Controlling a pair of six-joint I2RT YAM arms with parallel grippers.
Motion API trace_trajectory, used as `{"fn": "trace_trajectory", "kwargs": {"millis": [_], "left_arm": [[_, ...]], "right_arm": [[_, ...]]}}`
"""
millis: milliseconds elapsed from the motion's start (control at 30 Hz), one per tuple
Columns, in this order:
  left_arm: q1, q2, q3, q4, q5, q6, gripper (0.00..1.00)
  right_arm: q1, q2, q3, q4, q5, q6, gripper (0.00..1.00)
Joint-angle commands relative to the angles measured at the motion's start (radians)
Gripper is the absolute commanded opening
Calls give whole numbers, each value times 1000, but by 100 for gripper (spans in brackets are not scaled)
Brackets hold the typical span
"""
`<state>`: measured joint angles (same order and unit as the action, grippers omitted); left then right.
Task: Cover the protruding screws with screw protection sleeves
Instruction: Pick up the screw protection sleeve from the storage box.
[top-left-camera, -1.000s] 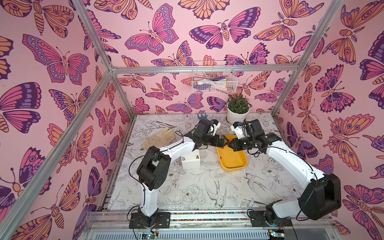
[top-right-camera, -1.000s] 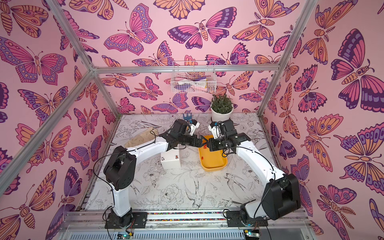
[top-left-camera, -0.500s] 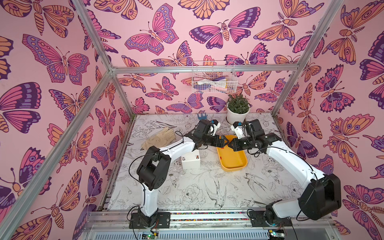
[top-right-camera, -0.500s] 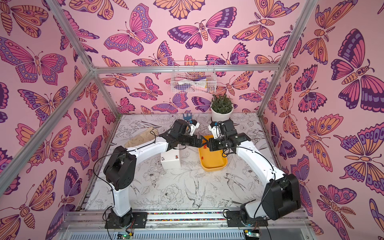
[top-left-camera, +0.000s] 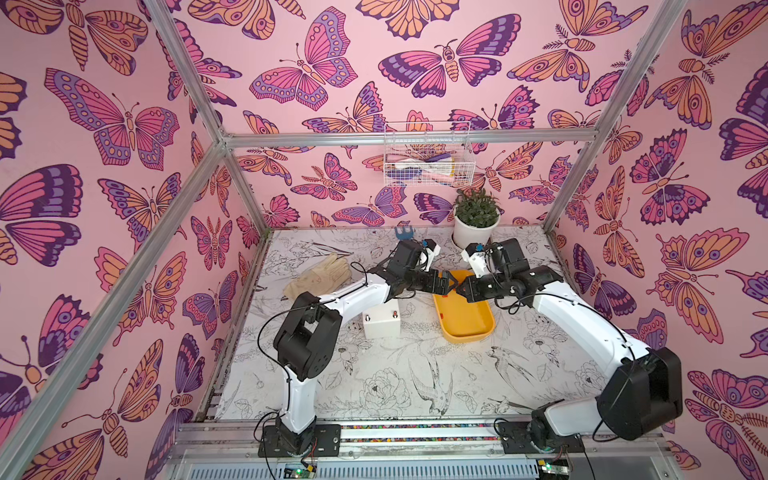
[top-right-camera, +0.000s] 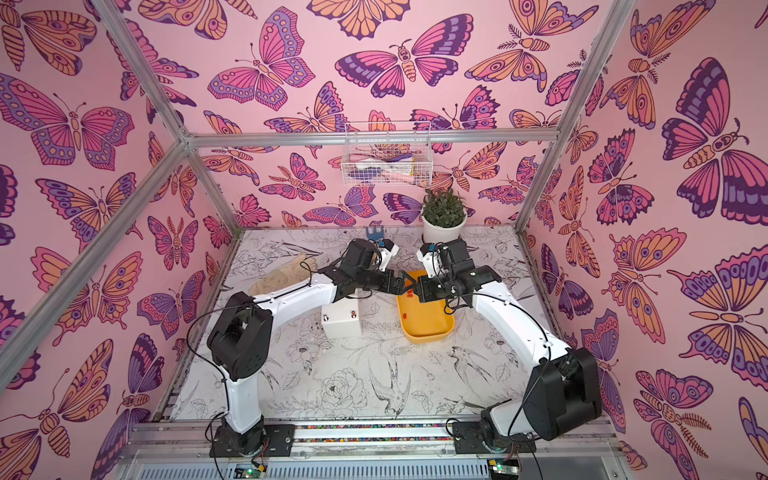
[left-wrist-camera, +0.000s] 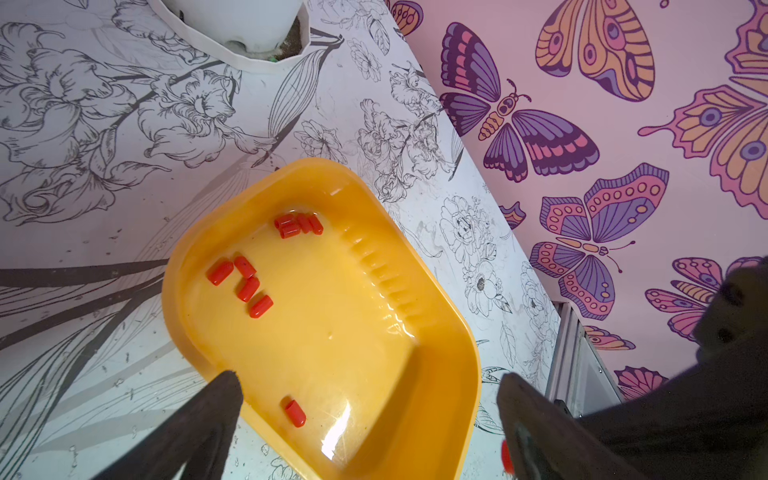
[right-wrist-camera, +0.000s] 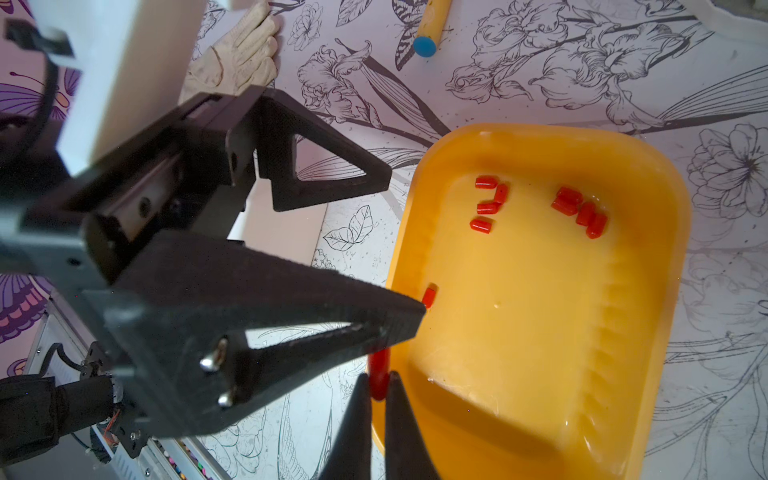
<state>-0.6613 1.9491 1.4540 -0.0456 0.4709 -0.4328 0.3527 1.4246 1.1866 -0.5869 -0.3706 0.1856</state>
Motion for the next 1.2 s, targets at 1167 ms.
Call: {"fn": "trace_trajectory", "kwargs": {"millis": [1167], "left_arm": [[202, -490, -316, -36, -154, -6, 99]], "right_arm": [[268, 126, 346, -189, 269, -28, 10]]}}
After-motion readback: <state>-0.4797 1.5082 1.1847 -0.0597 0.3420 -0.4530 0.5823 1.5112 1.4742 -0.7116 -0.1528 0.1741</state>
